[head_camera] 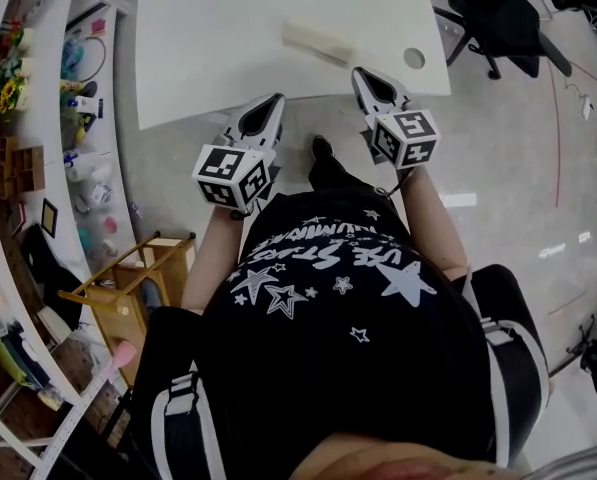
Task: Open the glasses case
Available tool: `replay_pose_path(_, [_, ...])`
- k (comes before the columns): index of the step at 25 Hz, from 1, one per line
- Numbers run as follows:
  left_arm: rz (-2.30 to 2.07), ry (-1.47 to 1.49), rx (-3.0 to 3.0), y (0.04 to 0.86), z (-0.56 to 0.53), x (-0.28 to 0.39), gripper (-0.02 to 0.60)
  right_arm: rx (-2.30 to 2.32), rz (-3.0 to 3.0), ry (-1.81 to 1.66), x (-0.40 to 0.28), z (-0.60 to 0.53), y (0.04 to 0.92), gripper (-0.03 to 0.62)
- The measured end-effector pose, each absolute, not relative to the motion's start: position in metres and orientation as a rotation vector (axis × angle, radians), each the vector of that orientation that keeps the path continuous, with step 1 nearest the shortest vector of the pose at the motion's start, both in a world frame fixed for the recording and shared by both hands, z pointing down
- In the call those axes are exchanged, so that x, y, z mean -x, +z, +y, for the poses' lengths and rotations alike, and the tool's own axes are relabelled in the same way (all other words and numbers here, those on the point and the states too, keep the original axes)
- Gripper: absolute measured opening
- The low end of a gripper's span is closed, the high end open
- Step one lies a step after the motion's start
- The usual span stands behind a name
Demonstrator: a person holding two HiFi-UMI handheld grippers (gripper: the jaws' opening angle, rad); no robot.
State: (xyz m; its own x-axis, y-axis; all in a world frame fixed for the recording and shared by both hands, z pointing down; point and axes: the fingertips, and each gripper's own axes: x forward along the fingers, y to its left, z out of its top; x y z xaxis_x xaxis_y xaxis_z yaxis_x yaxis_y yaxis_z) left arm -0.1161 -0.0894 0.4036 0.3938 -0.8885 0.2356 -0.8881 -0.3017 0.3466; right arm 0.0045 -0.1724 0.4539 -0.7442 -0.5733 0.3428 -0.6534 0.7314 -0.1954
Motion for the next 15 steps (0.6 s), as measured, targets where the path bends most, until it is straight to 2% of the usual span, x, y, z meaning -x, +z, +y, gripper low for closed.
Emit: replay_pose_path(15, [-1.597, 0.148, -2.147, 0.449, -0.175, 0.111, 0.012, -0.691, -2.681, 0.420, 0.015, -0.247, 0.480, 0.009])
